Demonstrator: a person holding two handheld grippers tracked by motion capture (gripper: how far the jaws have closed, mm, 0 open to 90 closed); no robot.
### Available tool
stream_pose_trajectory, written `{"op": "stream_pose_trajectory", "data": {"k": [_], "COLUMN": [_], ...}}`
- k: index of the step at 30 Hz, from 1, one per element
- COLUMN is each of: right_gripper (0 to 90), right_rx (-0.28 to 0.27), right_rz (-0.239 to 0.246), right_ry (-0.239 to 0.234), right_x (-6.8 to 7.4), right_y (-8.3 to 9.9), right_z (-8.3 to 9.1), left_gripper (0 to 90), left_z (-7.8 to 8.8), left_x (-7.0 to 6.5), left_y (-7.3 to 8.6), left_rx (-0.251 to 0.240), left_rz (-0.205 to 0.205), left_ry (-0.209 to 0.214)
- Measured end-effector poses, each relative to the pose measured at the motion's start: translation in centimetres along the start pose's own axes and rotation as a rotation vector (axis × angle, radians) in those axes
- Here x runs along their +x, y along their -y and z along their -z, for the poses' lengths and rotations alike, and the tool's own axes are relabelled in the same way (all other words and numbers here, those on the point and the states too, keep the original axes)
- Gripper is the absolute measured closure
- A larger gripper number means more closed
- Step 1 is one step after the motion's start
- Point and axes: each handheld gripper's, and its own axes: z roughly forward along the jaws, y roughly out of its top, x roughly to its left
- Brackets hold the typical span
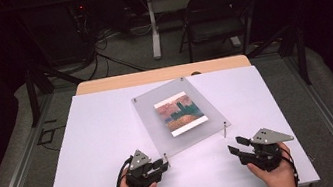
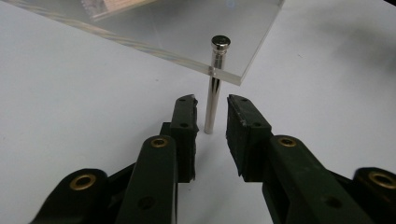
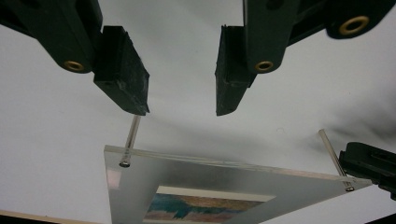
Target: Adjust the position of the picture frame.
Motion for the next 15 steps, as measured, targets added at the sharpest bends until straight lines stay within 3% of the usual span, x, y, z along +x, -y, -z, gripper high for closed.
{"op": "stream_pose_trajectory", "data": {"k": [9, 15], "right_gripper": [56.2, 56.2], "right_rx": [0.004, 0.008], "right_rz": [-0.005, -0.012], "right_ry": [0.011, 0.014], "right_x": [-0.2, -0.4], "right_y": [0.0, 0.0], "right_z": [0.0, -0.2], "left_gripper": [79.7, 84.0], "left_z": [-1.1, -1.6], "left_x": [-0.1, -0.3], "left_y": [-0.4, -0.5], "left_rx": [0.0, 0.002], "left_rz": [0.022, 0.012], "left_ry": [0.007, -0.005]}}
